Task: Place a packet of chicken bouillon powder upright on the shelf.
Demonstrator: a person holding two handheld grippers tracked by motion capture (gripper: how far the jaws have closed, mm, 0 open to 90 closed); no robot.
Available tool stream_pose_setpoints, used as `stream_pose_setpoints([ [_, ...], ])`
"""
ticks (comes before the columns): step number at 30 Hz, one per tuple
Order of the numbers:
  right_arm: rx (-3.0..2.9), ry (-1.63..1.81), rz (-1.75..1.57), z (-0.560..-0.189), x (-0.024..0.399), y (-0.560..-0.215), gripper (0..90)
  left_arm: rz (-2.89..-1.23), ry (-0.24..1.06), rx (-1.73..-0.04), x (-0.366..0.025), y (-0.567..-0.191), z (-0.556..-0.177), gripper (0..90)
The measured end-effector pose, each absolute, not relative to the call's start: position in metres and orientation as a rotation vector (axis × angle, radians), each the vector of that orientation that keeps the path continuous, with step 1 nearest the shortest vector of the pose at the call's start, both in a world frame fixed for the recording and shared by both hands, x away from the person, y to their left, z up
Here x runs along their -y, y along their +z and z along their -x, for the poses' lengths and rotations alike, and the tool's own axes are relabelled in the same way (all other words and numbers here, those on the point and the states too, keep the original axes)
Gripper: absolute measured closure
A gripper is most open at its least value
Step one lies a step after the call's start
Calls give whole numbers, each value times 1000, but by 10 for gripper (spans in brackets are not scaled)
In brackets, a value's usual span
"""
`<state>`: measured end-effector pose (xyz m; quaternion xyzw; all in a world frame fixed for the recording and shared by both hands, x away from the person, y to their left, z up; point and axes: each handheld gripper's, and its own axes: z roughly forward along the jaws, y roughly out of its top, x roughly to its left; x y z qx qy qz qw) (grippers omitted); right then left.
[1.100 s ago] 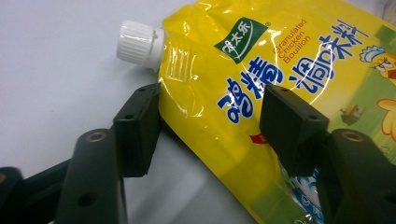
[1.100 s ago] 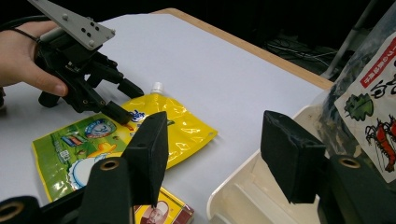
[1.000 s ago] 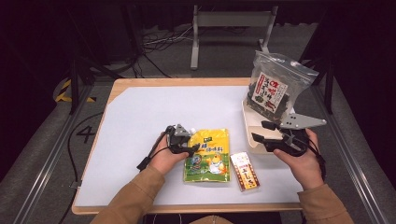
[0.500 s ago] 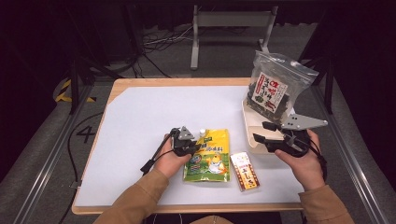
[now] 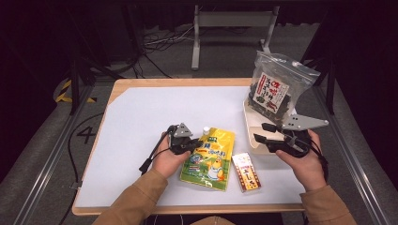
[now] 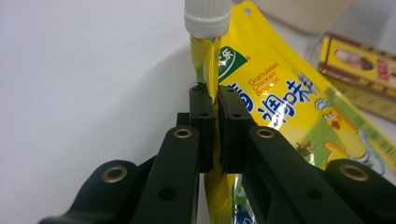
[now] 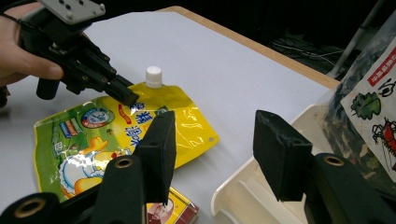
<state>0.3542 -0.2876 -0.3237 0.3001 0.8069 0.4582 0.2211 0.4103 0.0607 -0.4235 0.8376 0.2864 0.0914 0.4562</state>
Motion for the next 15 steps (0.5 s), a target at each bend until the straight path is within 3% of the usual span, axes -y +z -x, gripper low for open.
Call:
stream_pose_setpoints([
  [15,-2255,1281,-804,-352,281,-318,528,-1953,183,-631,-77,-383,-393,870],
])
